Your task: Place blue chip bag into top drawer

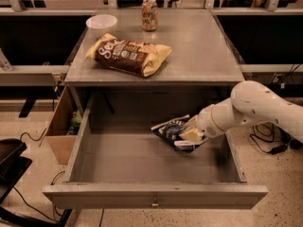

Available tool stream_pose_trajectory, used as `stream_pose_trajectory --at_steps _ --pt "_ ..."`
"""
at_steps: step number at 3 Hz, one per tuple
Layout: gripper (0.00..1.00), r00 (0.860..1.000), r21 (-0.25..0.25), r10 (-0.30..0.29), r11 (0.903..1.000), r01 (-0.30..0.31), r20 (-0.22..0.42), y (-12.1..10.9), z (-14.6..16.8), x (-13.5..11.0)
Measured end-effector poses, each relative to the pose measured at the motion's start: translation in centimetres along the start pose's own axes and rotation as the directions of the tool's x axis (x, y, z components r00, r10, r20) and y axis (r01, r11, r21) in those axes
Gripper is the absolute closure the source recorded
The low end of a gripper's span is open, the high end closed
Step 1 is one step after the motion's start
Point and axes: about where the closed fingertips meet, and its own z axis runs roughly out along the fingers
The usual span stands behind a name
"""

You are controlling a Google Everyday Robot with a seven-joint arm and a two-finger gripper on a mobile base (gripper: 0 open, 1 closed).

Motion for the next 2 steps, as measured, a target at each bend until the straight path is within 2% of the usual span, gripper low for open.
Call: stream_pose_trajectory --at_steps 2 --pt "0.61 1.0 -0.004 0.003 1.0 -0.003 0.0 0.02 0.24 0.21"
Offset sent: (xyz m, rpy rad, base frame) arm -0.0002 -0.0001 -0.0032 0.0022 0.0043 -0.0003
